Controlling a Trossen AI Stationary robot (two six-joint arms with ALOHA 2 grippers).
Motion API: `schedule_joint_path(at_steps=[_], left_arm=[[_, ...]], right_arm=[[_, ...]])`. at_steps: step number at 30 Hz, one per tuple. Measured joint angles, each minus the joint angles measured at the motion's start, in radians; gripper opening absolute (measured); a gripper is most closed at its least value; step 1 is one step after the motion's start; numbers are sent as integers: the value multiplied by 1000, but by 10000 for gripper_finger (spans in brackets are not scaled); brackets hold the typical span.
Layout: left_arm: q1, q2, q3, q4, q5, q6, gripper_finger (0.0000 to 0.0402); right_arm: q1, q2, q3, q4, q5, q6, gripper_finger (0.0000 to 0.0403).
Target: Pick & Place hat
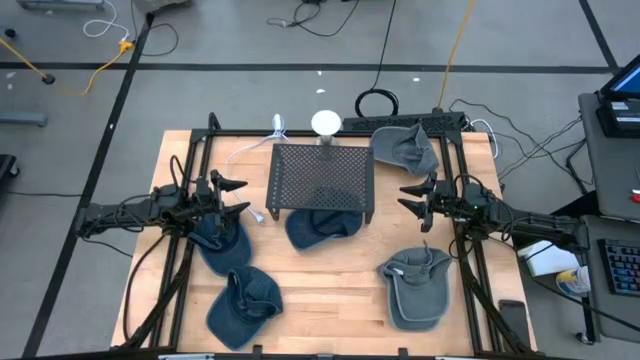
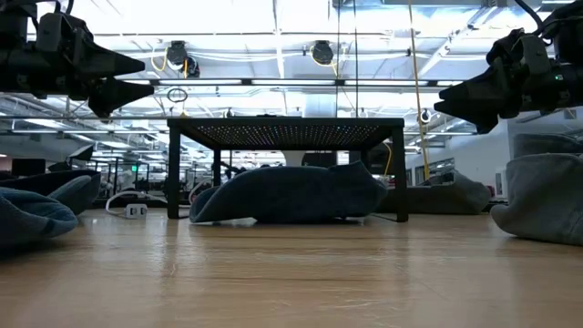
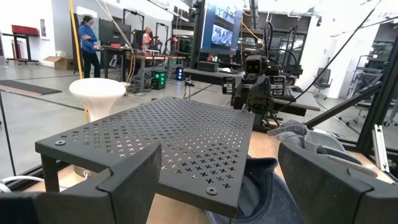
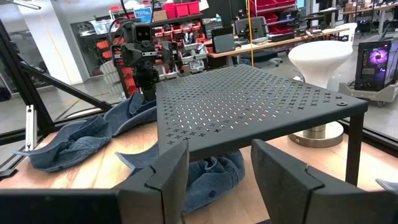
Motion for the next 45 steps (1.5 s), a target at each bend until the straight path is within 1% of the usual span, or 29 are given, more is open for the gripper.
schedule_joint_path(at_steps=[7,10,15,18,20,23,25,29,33,37,40,43,45], left_arm=[[0,0,0,0,0,0,328],[0,0,0,0,0,0,328],[0,0,0,0,0,0,328],[0,0,0,0,0,0,328],[0,0,0,0,0,0,328],[0,0,0,1,0,0,328],[0,0,0,1,1,0,328],[0,0,0,1,1,0,328],[0,0,0,1,1,0,328],[0,0,0,1,2,0,328],[0,0,0,1,1,0,328],[0,0,0,1,2,0,328],[0,0,0,1,2,0,328]], right_arm=[[0,0,0,16,-1,0,166],[0,0,20,17,13,6,166],[0,40,111,-54,107,-3,153],[0,81,189,-72,113,-28,145],[1,119,235,-114,118,-25,142],[1,190,340,-181,198,21,140],[1,238,417,-258,259,47,140],[2,346,593,-393,309,88,140],[2,461,782,-555,373,181,140],[2,576,967,-712,351,192,140],[2,658,1100,-825,279,181,139],[2,741,1234,-937,218,216,139],[3,796,1318,-1020,207,244,139]])
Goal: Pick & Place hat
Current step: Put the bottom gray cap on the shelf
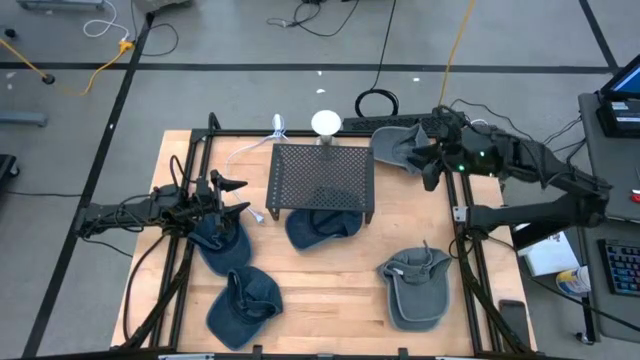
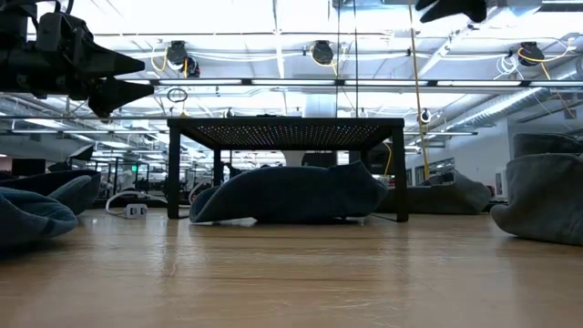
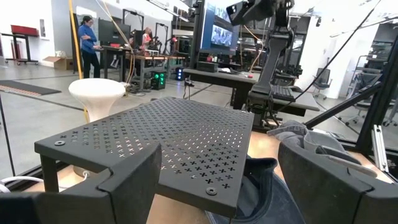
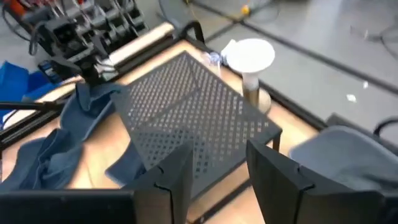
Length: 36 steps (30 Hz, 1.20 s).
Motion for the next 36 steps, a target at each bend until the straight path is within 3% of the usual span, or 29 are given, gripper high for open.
schedule_joint_path(at_steps=[12,15,24,36], left_arm=[[0,0,0,0,2,0,328],[0,0,0,0,2,0,328],[0,0,0,0,2,0,328],[0,0,0,0,2,0,328]], right_arm=[[0,262,354,-352,-2,63,139],[0,309,394,-418,-63,71,139],[0,404,408,-636,-298,31,139],[16,428,397,-653,-392,165,139]])
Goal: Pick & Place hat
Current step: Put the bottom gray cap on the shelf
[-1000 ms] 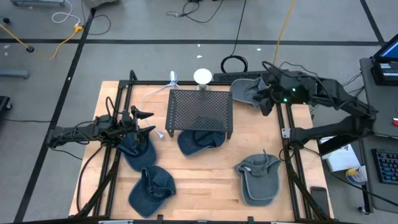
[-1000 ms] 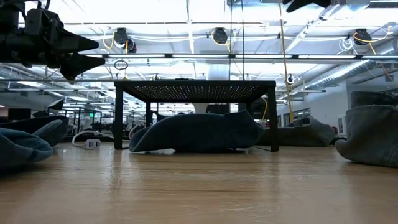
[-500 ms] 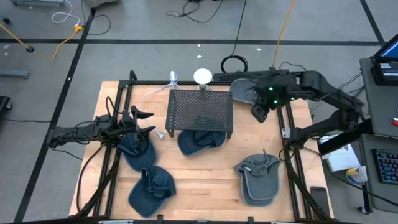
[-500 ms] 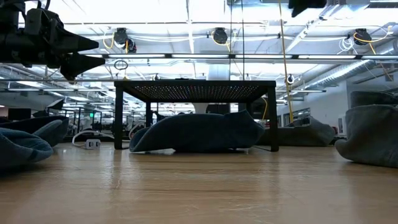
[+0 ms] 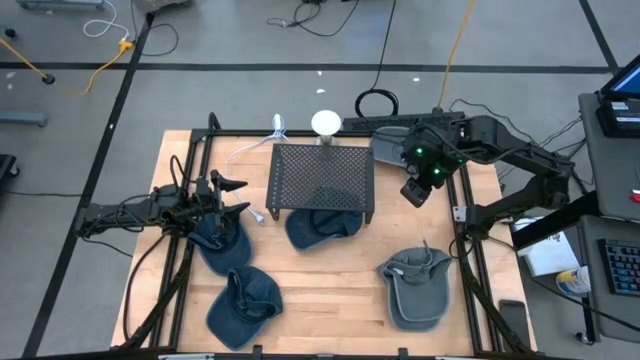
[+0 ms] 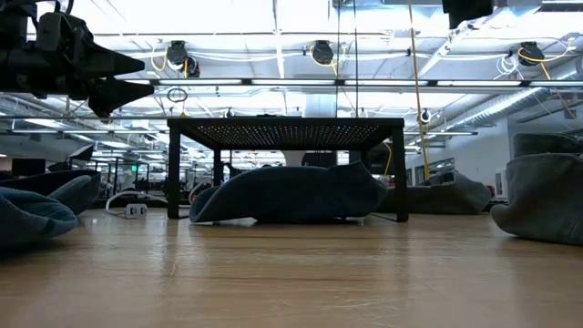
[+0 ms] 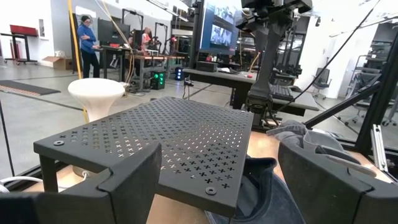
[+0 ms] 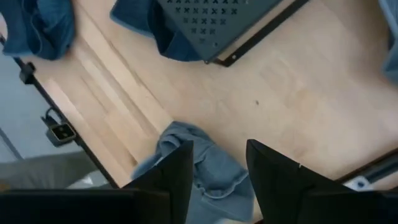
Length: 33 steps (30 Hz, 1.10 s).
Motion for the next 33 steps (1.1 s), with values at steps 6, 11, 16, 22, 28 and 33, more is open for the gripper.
schedule_joint_path(at_steps=[6,11,16,22,28,33], left_arm=[[0,0,0,0,0,0,328],[0,0,0,0,0,0,328],[0,0,0,0,0,0,328],[0,0,0,0,0,0,328],[0,0,0,0,0,0,328],[0,0,0,0,-1,0,328]], right_arm=[[0,-4,-24,0,0,216,139],[23,-6,-50,0,-1,419,139],[94,-6,-73,-1,1,554,139],[269,-6,-95,0,14,706,139],[491,6,-97,41,111,804,139],[656,22,-97,55,127,915,139]])
